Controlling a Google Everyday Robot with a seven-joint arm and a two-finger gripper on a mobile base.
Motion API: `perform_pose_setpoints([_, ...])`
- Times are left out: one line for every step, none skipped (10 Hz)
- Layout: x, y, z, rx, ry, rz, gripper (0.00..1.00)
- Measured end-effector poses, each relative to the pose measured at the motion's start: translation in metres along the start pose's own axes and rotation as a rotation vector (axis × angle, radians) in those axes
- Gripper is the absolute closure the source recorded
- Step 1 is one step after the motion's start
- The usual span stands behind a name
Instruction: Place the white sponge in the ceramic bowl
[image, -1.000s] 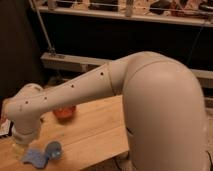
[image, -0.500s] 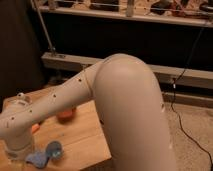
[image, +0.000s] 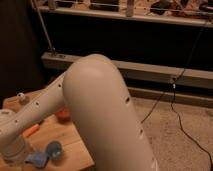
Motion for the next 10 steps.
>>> perform_pose_setpoints([-0.002, 0.002, 0.011, -0.001, 0.019, 0.005, 0.35])
perform_pose_setpoints([-0.004, 0.004, 0.020, -0.003, 0.030, 0.002, 0.35])
perform_pose_setpoints([-0.010, 0.000, 0.030, 0.010, 0.042, -0.006, 0.35])
perform_pose_setpoints([-0.012, -0.003, 0.031, 0.022, 0.048, -0.008, 0.35])
perform_pose_setpoints([-0.013, -0.014, 0.030, 0.055, 0.066, -0.014, 0.35])
perform_pose_setpoints([-0.011, -0.023, 0.026, 0.085, 0.083, -0.017, 0.35])
perform_pose_setpoints([-0.006, -0.032, 0.022, 0.112, 0.106, -0.015, 0.35])
perform_pose_setpoints([-0.001, -0.037, 0.018, 0.130, 0.123, -0.010, 0.35])
perform_pose_setpoints([0.004, -0.039, 0.015, 0.141, 0.136, -0.001, 0.35])
perform_pose_setpoints([0.009, -0.039, 0.014, 0.144, 0.145, 0.013, 0.35])
